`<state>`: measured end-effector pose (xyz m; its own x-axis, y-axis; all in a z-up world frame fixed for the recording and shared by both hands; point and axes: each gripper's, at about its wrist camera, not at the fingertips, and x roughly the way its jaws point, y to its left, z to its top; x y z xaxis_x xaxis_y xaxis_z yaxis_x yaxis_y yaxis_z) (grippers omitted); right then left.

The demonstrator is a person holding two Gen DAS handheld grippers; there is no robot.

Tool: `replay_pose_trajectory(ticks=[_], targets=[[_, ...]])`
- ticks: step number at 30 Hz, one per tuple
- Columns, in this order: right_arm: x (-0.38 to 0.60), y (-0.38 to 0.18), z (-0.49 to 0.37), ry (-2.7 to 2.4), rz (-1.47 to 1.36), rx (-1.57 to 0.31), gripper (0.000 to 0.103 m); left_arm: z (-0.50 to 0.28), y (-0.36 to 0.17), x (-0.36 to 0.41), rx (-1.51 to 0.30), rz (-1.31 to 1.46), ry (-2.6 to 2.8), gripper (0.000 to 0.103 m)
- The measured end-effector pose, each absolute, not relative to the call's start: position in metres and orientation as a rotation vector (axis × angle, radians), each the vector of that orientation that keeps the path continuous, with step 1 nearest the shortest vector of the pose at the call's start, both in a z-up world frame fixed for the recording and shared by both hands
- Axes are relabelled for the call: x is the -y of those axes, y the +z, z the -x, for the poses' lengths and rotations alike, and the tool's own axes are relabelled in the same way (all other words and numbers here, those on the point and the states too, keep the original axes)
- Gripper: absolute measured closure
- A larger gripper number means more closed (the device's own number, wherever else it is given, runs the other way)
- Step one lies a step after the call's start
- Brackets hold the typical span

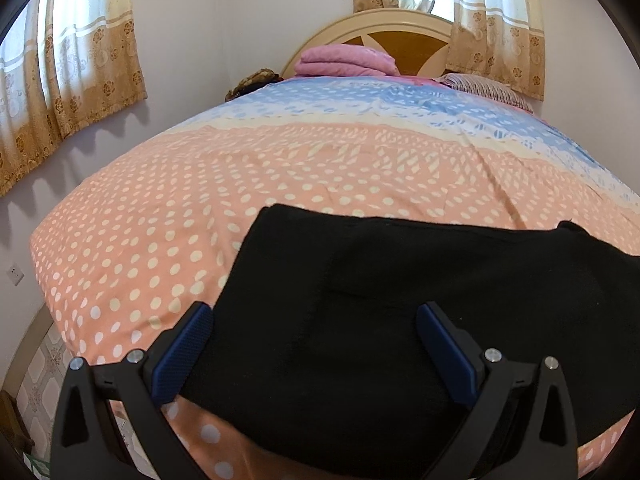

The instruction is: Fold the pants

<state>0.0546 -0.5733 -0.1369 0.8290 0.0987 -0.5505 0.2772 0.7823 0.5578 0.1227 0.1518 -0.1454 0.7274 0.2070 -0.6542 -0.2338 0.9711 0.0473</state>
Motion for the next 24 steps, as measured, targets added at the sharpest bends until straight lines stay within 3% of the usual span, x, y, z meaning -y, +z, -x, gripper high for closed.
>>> replay_pose_trajectory(ticks=[12, 14, 15, 24], targets=[[0.579, -0.148, -0.065, -0.055, -0.708, -0.558, 0.051, -0.121, -0.145, -0.176, -0.725, 0.083, 0.288, 0.000], [0.577, -0.147, -0.064, -0.051, -0.692, -0.570, 0.070, -0.121, -0.146, -0.179, -0.729, 0.082, 0.292, 0.000], [0.577, -0.148, -0.064, -0.040, -0.703, -0.576, 0.085, -0.122, -0.147, -0.180, -0.733, 0.087, 0.291, 0.000], [0.555, -0.125, -0.060, -0.015, -0.653, -0.523, 0.088, -0.122, -0.148, -0.184, -0.739, 0.117, 0.279, 0.000]])
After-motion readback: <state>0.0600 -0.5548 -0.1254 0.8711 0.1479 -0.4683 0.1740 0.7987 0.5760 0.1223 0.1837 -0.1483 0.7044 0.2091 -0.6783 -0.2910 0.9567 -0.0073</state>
